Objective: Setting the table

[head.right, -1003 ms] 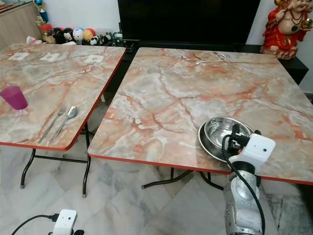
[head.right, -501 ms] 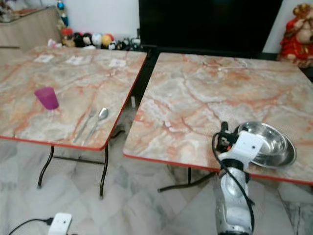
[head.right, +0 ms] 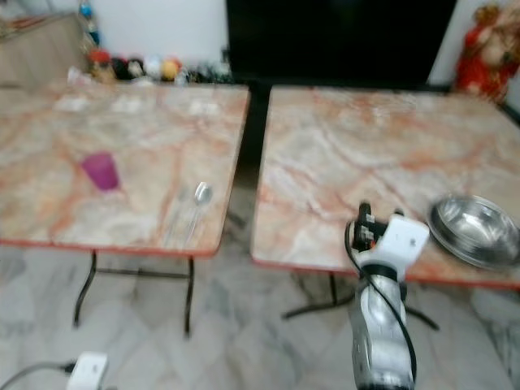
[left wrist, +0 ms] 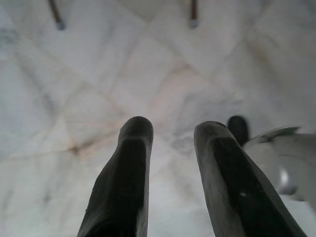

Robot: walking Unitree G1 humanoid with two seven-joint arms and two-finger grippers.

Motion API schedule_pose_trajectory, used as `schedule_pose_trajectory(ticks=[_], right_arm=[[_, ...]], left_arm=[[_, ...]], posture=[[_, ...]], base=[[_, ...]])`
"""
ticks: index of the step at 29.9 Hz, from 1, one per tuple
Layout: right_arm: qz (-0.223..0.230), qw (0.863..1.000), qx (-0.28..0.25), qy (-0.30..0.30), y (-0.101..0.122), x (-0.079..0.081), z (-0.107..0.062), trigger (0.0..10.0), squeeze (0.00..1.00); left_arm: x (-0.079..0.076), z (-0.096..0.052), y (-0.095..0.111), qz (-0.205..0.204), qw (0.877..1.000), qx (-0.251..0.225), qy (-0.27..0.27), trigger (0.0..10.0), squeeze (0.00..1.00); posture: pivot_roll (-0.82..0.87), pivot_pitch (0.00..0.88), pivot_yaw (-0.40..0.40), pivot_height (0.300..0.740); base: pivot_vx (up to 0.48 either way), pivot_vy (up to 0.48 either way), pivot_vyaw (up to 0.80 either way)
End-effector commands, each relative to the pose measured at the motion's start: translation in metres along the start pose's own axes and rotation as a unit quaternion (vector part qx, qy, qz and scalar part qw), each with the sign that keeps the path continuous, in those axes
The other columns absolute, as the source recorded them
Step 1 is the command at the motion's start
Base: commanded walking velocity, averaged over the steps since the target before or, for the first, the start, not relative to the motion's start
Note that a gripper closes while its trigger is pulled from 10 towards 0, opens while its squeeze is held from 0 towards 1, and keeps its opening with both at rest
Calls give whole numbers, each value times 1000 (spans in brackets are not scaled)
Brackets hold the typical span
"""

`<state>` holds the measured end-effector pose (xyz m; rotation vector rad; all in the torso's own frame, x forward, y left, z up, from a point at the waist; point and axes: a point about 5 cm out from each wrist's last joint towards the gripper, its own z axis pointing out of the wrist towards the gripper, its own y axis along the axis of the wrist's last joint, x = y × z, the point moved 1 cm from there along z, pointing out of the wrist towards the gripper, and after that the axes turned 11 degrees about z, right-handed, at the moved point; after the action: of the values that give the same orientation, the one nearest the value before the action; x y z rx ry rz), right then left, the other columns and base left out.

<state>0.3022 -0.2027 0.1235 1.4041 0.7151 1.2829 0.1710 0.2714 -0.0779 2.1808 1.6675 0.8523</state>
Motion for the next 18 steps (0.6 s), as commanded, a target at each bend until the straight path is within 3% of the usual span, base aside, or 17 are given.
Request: schedule_pose_trajectory(ticks=[1, 18], right_arm=[[-14, 1000, -1, -11, 1, -9, -1, 10000, 0], [-4, 1000, 0, -11, -1, -2, 2, 10000, 0]], left_arm=[[-7, 0, -3, -5, 1000, 4, -12, 10000, 0], [-5, -2, -10, -12, 1000, 16, -8, 10000, 0]], posture=[[92, 0, -14, 740], [100, 0, -23, 740]], base=[[0, 480, 0], [0, 480, 0]])
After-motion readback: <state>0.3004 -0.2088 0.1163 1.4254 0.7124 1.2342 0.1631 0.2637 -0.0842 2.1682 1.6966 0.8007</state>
